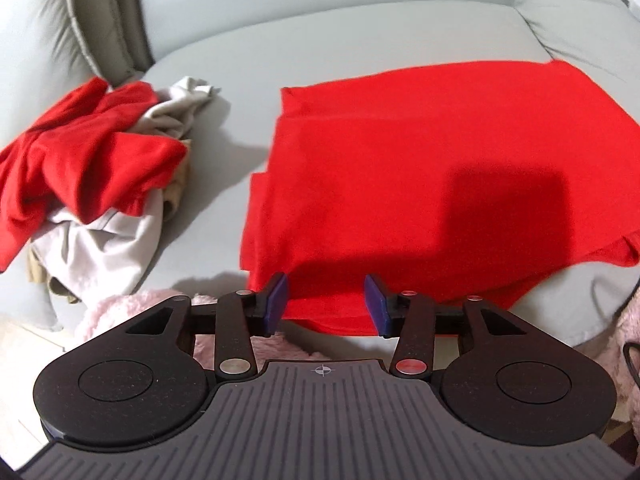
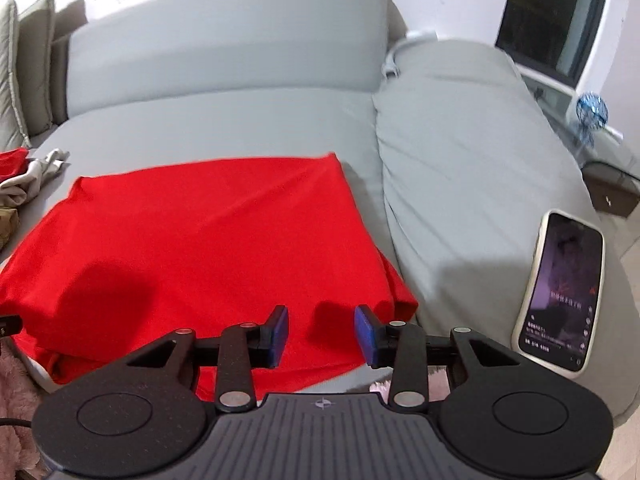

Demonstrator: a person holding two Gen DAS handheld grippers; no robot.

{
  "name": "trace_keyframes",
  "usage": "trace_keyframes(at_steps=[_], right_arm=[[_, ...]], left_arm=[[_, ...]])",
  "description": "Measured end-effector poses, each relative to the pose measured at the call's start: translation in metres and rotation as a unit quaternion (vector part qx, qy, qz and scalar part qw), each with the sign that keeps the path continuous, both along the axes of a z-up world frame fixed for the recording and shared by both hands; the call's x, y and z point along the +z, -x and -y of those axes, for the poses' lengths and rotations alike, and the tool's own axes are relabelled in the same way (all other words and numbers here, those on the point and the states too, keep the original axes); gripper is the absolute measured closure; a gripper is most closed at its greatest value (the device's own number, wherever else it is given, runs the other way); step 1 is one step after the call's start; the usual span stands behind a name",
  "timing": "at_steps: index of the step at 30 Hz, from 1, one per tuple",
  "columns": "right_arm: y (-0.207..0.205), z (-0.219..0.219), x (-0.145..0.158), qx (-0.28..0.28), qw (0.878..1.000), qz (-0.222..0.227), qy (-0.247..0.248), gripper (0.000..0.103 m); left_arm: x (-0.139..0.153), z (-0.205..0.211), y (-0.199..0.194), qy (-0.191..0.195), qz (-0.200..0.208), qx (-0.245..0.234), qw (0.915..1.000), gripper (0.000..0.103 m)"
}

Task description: Fold clothes

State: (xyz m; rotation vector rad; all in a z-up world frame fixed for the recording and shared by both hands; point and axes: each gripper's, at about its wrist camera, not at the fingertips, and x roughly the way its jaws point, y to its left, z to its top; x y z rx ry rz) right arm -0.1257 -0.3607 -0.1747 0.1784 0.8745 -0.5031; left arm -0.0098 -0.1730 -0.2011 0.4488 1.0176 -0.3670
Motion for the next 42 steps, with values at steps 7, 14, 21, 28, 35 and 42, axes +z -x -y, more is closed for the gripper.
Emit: trace_keyframes(at_steps=[7, 14, 21, 28, 35, 42], right_arm=[[0.003, -0.003, 0.006, 0.006, 1.0, 0.006, 0.009, 0.066], [-0.003, -0.003, 0.006, 0.011, 1.0, 0.003, 0.018, 0.066], [-0.006, -0.005, 0.006, 0.014, 1.0, 0.003, 0.02, 0.066], [-0.006, 0.013, 0.012, 0.011, 0.999, 0.034, -0.034, 0.067], [-0.04, 0.05, 0.009, 0.016, 0.997, 0.044, -0.053, 0.094], [-0.132, 0.088, -0.017, 0.02, 0.999, 0.041, -0.009, 0.094]], left_arm=[[0.001, -0.001, 0.006, -0.007, 0.01, -0.002, 0.9999, 0.05], [0.003, -0.006, 0.003, 0.001, 0.008, 0.005, 1.0, 0.049], [0.002, -0.004, 0.003, 0.003, 0.006, 0.002, 1.0, 0.049], [0.015, -0.017, -0.016, 0.08, -0.036, 0.029, 0.9957, 0.052], [0.024, -0.005, -0.068, 0.121, -0.033, 0.038, 0.9914, 0.074], [0.005, 0.039, -0.145, 0.115, -0.001, 0.015, 0.9932, 0.084]])
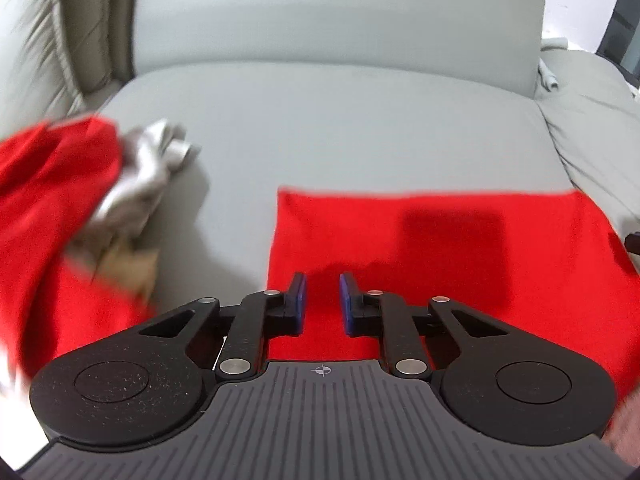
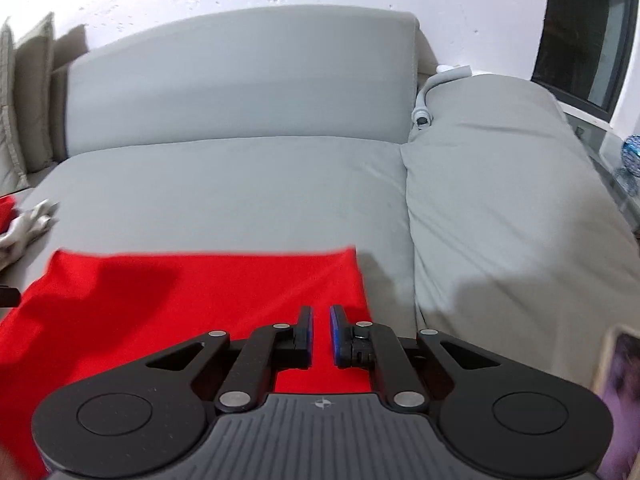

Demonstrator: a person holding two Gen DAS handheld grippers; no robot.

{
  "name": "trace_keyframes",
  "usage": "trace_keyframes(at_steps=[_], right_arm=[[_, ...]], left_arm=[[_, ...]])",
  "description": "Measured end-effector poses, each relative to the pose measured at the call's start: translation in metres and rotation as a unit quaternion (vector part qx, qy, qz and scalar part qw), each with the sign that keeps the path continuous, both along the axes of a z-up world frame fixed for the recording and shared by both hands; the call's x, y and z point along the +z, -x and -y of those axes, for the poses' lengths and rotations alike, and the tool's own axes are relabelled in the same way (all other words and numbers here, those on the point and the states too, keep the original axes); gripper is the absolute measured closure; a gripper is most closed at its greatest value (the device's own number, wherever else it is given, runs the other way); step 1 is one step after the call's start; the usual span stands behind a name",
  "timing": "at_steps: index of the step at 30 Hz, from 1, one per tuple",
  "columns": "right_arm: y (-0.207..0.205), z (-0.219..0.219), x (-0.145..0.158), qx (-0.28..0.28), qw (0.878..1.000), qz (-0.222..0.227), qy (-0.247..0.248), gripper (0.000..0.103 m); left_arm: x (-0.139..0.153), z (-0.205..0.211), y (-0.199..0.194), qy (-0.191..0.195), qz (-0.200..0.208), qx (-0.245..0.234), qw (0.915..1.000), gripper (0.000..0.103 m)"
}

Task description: Fold clothes

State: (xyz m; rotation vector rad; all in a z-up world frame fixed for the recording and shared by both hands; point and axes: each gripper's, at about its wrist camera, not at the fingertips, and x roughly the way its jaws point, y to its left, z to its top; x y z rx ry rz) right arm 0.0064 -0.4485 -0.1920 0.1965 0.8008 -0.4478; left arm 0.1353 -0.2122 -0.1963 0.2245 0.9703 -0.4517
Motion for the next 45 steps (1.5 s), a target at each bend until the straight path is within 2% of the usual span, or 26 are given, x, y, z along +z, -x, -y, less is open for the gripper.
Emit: trace_keyframes(at_steps=[4, 7, 10, 11, 13, 14, 16, 17, 18, 19, 22, 25, 29, 31, 33, 34, 36, 39, 42, 44, 45], right_arm=[[-0.045, 0.008, -0.02, 0.016, 1.0, 0.005, -0.023, 0.094], [-0.07, 0.011, -0.04, 0.028, 0.999, -0.006, -0.033, 0.094], [-0.069, 0.03, -0.054, -0.02, 0.999, -0.03, -0.001, 0.098], [-0.062, 0.042, -0.057, -0.047, 0.998, -0.033, 0.001, 0.103], [-0.051, 0.062, -0.06, -0.092, 0.995, -0.04, 0.006, 0.103], [-0.048, 0.066, -0.058, -0.102, 0.994, -0.042, 0.015, 0.102], [-0.032, 0.08, -0.044, -0.133, 0.99, -0.039, 0.04, 0.102], [-0.026, 0.083, -0.038, -0.133, 0.99, -0.029, 0.023, 0.102], [-0.021, 0.082, -0.033, -0.125, 0.992, -0.022, 0.01, 0.101], [-0.018, 0.075, -0.028, -0.104, 0.994, -0.018, 0.002, 0.1], [-0.012, 0.053, -0.021, -0.047, 0.999, -0.013, -0.024, 0.099], [-0.01, 0.032, -0.022, -0.006, 0.998, -0.013, -0.058, 0.099], [-0.004, 0.028, -0.035, -0.012, 0.996, -0.056, -0.062, 0.103], [0.001, 0.032, -0.03, -0.04, 0.995, -0.07, -0.057, 0.103], [0.004, 0.034, -0.014, -0.067, 0.994, -0.081, -0.024, 0.103], [0.006, 0.034, -0.006, -0.075, 0.994, -0.084, -0.008, 0.1], [0.015, 0.03, 0.007, -0.069, 0.995, -0.073, 0.0, 0.096], [0.027, 0.019, 0.019, -0.048, 0.997, -0.046, -0.033, 0.09], [0.035, -0.009, 0.02, 0.015, 0.996, -0.02, -0.085, 0.09], [0.036, -0.029, 0.011, 0.054, 0.993, -0.033, -0.101, 0.092], [0.035, -0.036, -0.001, 0.067, 0.992, -0.061, -0.092, 0.093]], left_arm=[[-0.022, 0.033, -0.029, -0.004, 0.002, -0.006, 1.0, 0.084], [-0.042, 0.045, -0.044, -0.035, 0.001, 0.004, 0.9994, 0.084], [-0.06, 0.039, -0.062, -0.078, -0.001, 0.047, 0.9958, 0.084], [-0.062, 0.034, -0.067, -0.077, 0.003, 0.053, 0.9956, 0.086], [-0.058, 0.029, -0.071, -0.074, 0.008, 0.057, 0.9956, 0.091], [-0.056, 0.028, -0.071, -0.076, 0.013, 0.06, 0.9952, 0.088], [-0.041, 0.023, -0.067, -0.093, 0.073, 0.079, 0.9898, 0.081], [-0.037, 0.022, -0.065, -0.097, 0.087, 0.081, 0.9881, 0.082], [-0.031, 0.02, -0.06, -0.101, 0.103, 0.082, 0.9862, 0.082], [-0.026, 0.019, -0.053, -0.096, 0.101, 0.073, 0.9876, 0.082], [-0.021, 0.022, -0.025, -0.082, 0.064, 0.021, 0.9943, 0.08], [-0.027, 0.025, 0.003, -0.085, 0.036, -0.017, 0.9956, 0.079], [-0.046, 0.023, 0.018, -0.108, 0.016, -0.034, 0.9935, 0.078], [-0.049, 0.022, 0.019, -0.117, 0.025, -0.063, 0.9908, 0.078], [-0.04, 0.02, 0.014, -0.114, 0.013, -0.05, 0.9921, 0.078], [-0.033, 0.018, 0.014, -0.105, 0.013, -0.043, 0.9934, 0.078], [-0.017, 0.013, 0.015, -0.086, 0.013, -0.03, 0.9957, 0.078], [0.002, 0.01, 0.033, -0.064, 0.016, -0.038, 0.9971, 0.078], [0.002, 0.011, 0.063, -0.044, -0.013, -0.059, 0.9972, 0.078], [-0.001, 0.012, 0.078, -0.055, -0.015, -0.064, 0.9963, 0.078], [-0.008, 0.012, 0.085, -0.072, -0.015, -0.062, 0.9953, 0.078]])
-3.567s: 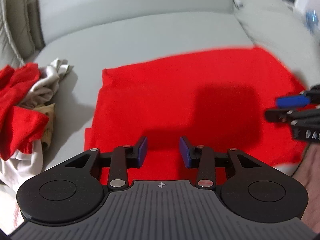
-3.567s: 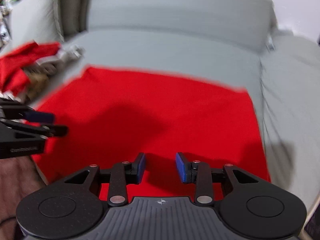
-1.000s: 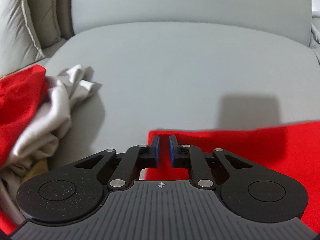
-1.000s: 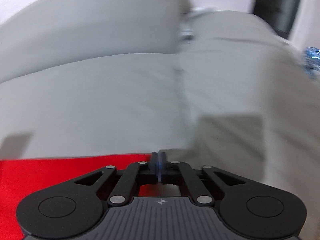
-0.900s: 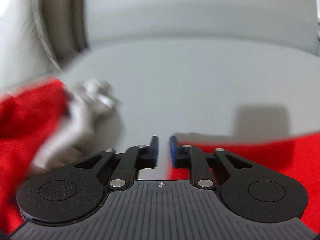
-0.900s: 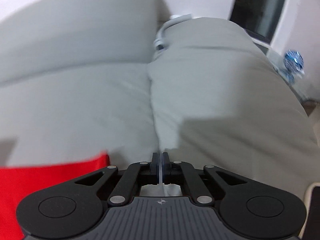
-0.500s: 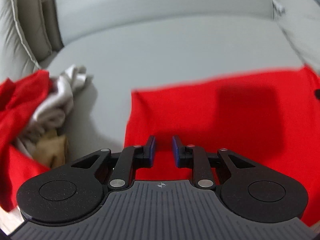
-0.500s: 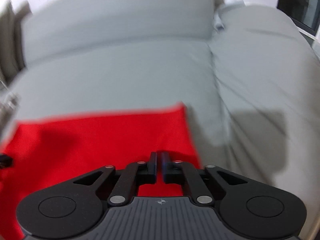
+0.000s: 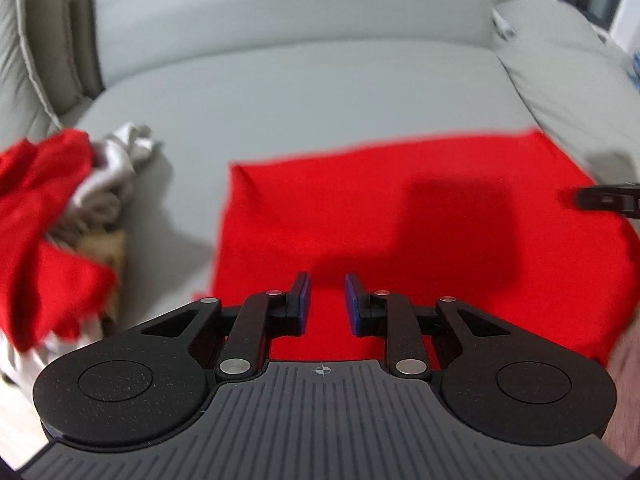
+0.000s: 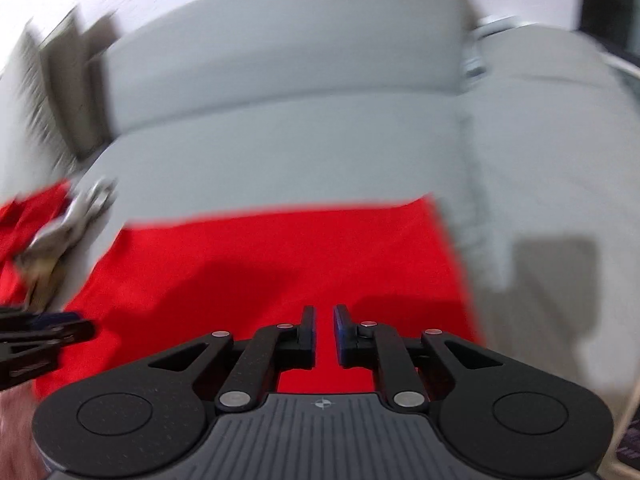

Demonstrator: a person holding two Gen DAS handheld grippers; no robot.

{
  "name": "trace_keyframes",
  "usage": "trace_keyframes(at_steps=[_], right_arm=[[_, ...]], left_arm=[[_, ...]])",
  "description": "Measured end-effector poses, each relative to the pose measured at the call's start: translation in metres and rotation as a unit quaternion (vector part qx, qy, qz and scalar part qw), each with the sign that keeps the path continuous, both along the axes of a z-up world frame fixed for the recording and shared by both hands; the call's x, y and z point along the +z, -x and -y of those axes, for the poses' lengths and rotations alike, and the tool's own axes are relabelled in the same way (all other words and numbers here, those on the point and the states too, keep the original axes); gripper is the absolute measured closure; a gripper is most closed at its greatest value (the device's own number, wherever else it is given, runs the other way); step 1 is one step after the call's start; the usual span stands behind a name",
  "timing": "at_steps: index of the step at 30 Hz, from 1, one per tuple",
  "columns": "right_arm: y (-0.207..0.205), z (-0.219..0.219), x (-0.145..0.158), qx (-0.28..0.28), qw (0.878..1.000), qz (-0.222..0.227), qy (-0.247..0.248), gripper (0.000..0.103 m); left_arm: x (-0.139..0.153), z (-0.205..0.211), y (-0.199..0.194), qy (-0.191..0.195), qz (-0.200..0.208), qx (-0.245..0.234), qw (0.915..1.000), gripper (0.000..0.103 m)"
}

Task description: Fold clothes

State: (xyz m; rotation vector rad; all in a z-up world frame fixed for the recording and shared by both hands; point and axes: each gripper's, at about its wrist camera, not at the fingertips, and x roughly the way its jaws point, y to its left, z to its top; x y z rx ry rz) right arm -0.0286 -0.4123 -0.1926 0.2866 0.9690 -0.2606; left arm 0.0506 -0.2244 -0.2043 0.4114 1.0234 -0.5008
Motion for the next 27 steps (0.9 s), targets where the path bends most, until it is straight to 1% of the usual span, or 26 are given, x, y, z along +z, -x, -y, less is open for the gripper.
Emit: trace_keyframes(at_steps=[1, 2, 4, 5, 7, 9, 11, 12, 14, 15, 16, 17, 19, 22, 23, 25, 27], right_arm=[[-0.001, 0.0, -0.006, -0.001, 1.0, -0.02, 0.014, 0.094], [0.002, 0.004, -0.009, -0.011, 0.999, -0.024, 0.02, 0.096], [0.015, 0.022, -0.009, -0.052, 0.998, -0.032, 0.019, 0.103], [0.021, 0.03, -0.006, -0.071, 0.997, -0.038, 0.015, 0.103], [0.035, 0.049, 0.0, -0.108, 0.992, -0.057, 0.009, 0.103], [0.048, 0.063, 0.006, -0.138, 0.987, -0.076, 0.022, 0.103], [0.061, 0.069, 0.012, -0.157, 0.985, -0.076, 0.015, 0.103], [0.066, 0.067, 0.016, -0.161, 0.983, -0.078, 0.027, 0.092], [0.076, 0.062, 0.024, -0.168, 0.981, -0.08, 0.048, 0.09], [0.08, 0.058, 0.029, -0.167, 0.982, -0.072, 0.044, 0.09], [0.084, 0.053, 0.033, -0.166, 0.984, -0.059, 0.027, 0.09], [0.087, 0.047, 0.037, -0.162, 0.986, -0.046, 0.01, 0.09], [0.087, 0.03, 0.04, -0.143, 0.989, -0.027, -0.018, 0.09], [0.081, -0.003, 0.036, -0.09, 0.995, -0.013, -0.05, 0.09], [0.078, -0.017, 0.033, -0.076, 0.996, -0.01, -0.055, 0.09], [0.071, -0.033, 0.029, -0.057, 0.997, -0.005, -0.052, 0.09], [0.062, -0.049, 0.026, -0.039, 0.999, 0.001, -0.037, 0.09]], left_arm=[[-0.007, -0.002, 0.001, -0.015, -0.003, 0.01, 0.9998, 0.077], [-0.015, -0.004, 0.002, -0.029, -0.007, 0.02, 0.9994, 0.077], [-0.018, -0.02, -0.003, 0.003, -0.022, 0.045, 0.9987, 0.079], [-0.016, -0.023, -0.005, 0.0, -0.026, 0.052, 0.9983, 0.086], [-0.012, -0.029, -0.007, -0.006, -0.033, 0.065, 0.9973, 0.094], [-0.01, -0.036, -0.008, 0.001, -0.048, 0.073, 0.9962, 0.094], [-0.006, -0.04, -0.006, 0.001, -0.059, 0.076, 0.9954, 0.094], [-0.003, -0.041, -0.001, -0.006, -0.06, 0.073, 0.9955, 0.094], [0.002, -0.044, 0.007, -0.013, -0.059, 0.07, 0.9957, 0.092], [0.005, -0.046, 0.011, -0.013, -0.058, 0.07, 0.9958, 0.09], [0.009, -0.048, 0.017, -0.009, -0.052, 0.07, 0.9962, 0.085], [0.011, -0.049, 0.02, -0.006, -0.048, 0.069, 0.9964, 0.083], [0.014, -0.048, 0.03, 0.011, -0.035, 0.058, 0.9976, 0.083], [0.014, -0.036, 0.043, 0.023, -0.029, 0.041, 0.9985, 0.083], [0.013, -0.034, 0.045, 0.025, -0.027, 0.037, 0.9986, 0.083], [0.009, -0.017, 0.055, 0.03, -0.021, 0.013, 0.9993, 0.083], [0.006, -0.005, 0.059, 0.032, -0.011, -0.006, 0.9994, 0.082]])
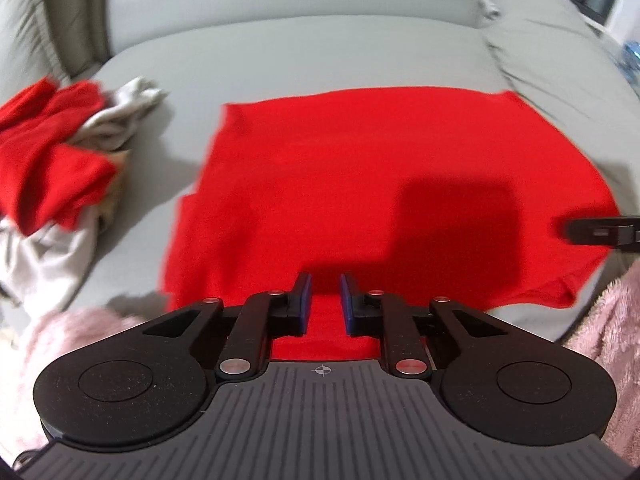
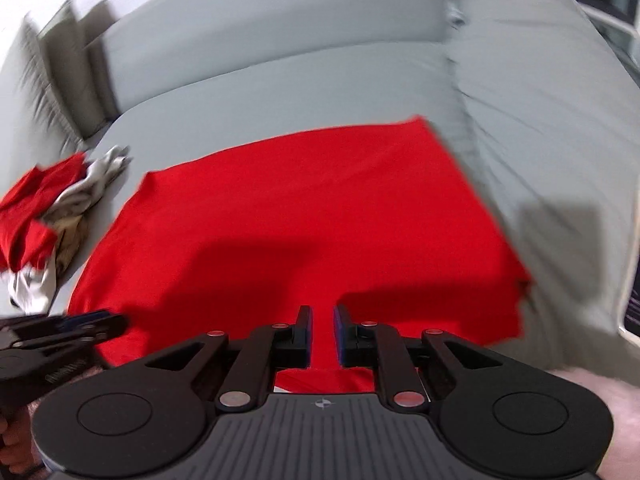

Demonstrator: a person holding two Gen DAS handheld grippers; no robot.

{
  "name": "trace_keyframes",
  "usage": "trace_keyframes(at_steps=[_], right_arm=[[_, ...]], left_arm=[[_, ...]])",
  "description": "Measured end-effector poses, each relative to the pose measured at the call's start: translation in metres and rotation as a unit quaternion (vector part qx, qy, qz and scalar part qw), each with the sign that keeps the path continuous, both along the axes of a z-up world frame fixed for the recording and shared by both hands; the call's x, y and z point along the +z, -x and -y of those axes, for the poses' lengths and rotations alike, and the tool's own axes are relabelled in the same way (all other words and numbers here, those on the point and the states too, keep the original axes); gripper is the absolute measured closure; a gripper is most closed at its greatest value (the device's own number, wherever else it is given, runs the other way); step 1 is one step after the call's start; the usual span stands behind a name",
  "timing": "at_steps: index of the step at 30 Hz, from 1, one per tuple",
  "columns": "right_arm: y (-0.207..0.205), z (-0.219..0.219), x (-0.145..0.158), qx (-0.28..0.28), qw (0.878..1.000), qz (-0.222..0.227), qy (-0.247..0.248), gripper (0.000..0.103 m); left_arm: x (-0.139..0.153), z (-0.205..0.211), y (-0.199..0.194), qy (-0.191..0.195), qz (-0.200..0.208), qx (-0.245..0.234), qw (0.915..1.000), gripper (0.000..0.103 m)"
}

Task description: Fold clothes

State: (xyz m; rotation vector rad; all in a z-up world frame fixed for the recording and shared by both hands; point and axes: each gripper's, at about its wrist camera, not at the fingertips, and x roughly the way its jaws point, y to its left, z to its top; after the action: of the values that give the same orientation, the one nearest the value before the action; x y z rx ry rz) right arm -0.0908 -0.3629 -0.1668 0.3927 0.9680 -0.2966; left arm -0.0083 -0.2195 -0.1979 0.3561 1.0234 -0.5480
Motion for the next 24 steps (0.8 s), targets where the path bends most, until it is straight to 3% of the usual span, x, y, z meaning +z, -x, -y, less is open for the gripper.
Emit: trace_keyframes(at_steps=[4, 8, 10, 13, 16, 18, 22, 24], right_arm=[[-0.013, -0.015, -0.018, 0.025, 0.999, -0.019, 0.029, 0.09], [-0.002, -0.018, -0.025, 0.041, 0.996, -0.045, 0.059, 0.09], [0.008, -0.017, -0.028, 0.027, 0.995, -0.089, 0.035, 0.089], [0.02, -0.003, -0.036, -0.014, 0.993, -0.112, -0.025, 0.084], [0.035, 0.009, -0.027, -0.053, 0.994, -0.077, -0.064, 0.08], [0.043, 0.015, -0.021, -0.073, 0.993, -0.044, -0.077, 0.064], [0.06, 0.031, -0.014, -0.122, 0.988, 0.01, -0.092, 0.061], [0.065, 0.041, -0.014, -0.143, 0.985, 0.026, -0.098, 0.052]], left_arm=[[-0.017, 0.017, 0.004, -0.021, 0.004, -0.035, 0.9992, 0.081], [-0.017, 0.015, 0.015, -0.049, 0.007, -0.053, 0.9974, 0.073], [-0.022, 0.009, 0.02, -0.076, -0.037, -0.061, 0.9945, 0.072], [-0.024, -0.003, 0.026, -0.087, -0.063, -0.066, 0.992, 0.067], [-0.008, -0.016, 0.027, -0.054, -0.047, -0.052, 0.996, 0.067], [0.0, -0.022, 0.029, -0.031, -0.027, -0.044, 0.9982, 0.061], [0.011, -0.038, 0.032, 0.012, 0.015, -0.004, 0.9998, 0.055], [0.011, -0.041, 0.031, 0.017, 0.017, 0.008, 0.9997, 0.054]])
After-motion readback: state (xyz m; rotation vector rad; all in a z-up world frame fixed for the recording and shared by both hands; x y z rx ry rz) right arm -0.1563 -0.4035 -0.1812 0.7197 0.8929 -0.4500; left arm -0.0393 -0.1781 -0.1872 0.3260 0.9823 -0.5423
